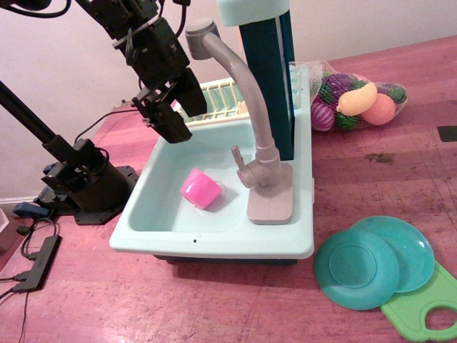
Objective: Flip cup upright
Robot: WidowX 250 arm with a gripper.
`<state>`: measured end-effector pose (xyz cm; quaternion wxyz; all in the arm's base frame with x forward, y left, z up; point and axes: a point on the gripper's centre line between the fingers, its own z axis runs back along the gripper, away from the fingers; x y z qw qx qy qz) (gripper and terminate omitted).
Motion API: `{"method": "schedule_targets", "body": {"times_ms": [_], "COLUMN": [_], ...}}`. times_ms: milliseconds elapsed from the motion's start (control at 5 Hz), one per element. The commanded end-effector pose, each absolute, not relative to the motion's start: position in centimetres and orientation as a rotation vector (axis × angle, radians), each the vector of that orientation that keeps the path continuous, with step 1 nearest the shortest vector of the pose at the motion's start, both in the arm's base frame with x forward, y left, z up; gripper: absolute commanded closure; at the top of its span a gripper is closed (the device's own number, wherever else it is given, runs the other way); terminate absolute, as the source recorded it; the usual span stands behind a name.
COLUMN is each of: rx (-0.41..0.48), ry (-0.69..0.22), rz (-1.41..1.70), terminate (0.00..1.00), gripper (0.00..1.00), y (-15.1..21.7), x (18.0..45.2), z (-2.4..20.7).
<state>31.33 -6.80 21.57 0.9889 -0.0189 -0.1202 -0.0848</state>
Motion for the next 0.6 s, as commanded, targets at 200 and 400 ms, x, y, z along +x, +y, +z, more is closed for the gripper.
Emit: {"method": "schedule_targets", "body": {"times_ms": [200, 400], "rx": [-0.017, -0.012], "ry": [-0.245, -0.231], "rz": [-0.249, -0.43], "terminate": [0.0, 0.0], "gripper": [0.0, 0.0], "y": [-6.1, -5.8], "x": [30.6, 32.1], "z": [20.9, 20.8]}}
